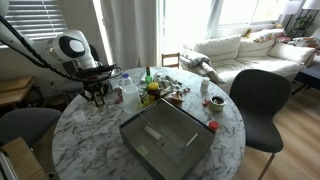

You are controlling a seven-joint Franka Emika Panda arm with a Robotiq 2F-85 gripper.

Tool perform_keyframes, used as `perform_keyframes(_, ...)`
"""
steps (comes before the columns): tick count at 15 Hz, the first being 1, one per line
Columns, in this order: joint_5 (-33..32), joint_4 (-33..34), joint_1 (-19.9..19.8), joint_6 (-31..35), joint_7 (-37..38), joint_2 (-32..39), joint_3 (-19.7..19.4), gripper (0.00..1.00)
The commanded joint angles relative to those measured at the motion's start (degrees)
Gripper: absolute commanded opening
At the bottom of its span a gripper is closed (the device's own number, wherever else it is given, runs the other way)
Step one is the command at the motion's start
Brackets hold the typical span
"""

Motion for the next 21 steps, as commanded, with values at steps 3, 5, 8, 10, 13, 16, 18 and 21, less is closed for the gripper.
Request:
perform_keyframes(3, -9.67, 4.44, 0.43, -9.89, 7.64, 3.94, 2.9, 0.07)
perform_keyframes(5, -12.04, 5.63, 0.58, -12.32, 9.22, 5.46, 3.73, 0.07)
perform_keyframes(8, -13.71, 6.73, 0.4, -12.79, 10.94, 8.13, 4.61, 0.07)
perform_keyframes(10, -15.45, 7.07, 0.44, -13.03, 13.08, 9.59, 4.71, 0.07)
perform_keyframes(13, -18.79, 8.01, 0.73, -15.11, 16.59, 11.74, 4.71, 0.07)
perform_keyframes(16, -21.11, 9.25, 1.02, -17.62, 18.3, 13.99, 5.04, 0.07)
perform_keyframes(18, -21.82, 10.21, 1.1, -19.05, 18.62, 15.41, 5.42, 0.07)
perform_keyframes(21, -22.26, 11.3, 1.11, -19.93, 18.85, 17.04, 5.83, 0.07)
